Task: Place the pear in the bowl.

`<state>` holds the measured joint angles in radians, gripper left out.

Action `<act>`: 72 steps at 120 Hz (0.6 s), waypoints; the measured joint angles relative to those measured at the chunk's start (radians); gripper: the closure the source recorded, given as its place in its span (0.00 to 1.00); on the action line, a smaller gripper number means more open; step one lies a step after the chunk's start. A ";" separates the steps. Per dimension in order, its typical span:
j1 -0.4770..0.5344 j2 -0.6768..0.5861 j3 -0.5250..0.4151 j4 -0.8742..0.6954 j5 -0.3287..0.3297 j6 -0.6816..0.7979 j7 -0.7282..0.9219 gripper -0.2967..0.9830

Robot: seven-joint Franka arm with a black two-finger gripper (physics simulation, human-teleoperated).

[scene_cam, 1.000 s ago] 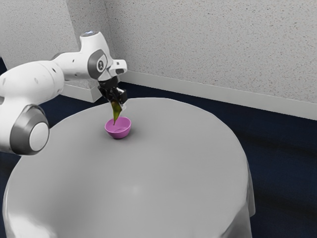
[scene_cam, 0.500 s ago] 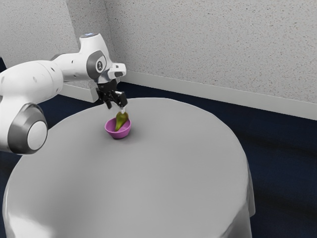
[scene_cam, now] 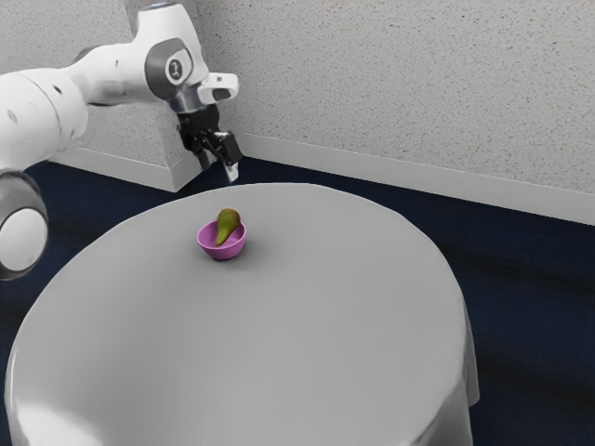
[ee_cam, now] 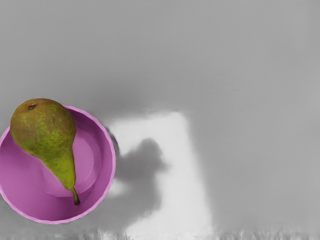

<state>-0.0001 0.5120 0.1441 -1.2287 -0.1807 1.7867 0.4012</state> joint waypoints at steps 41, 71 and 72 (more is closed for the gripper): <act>-0.191 -0.511 -0.027 -0.454 0.137 -0.076 -0.105 0.23; -0.196 -0.646 -0.067 -0.509 0.204 -0.136 -0.214 0.23; -0.196 -0.645 -0.066 -0.505 0.205 -0.140 -0.217 0.23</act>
<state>-0.1958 -0.1328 0.0777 -1.7341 0.0240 1.6468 0.1844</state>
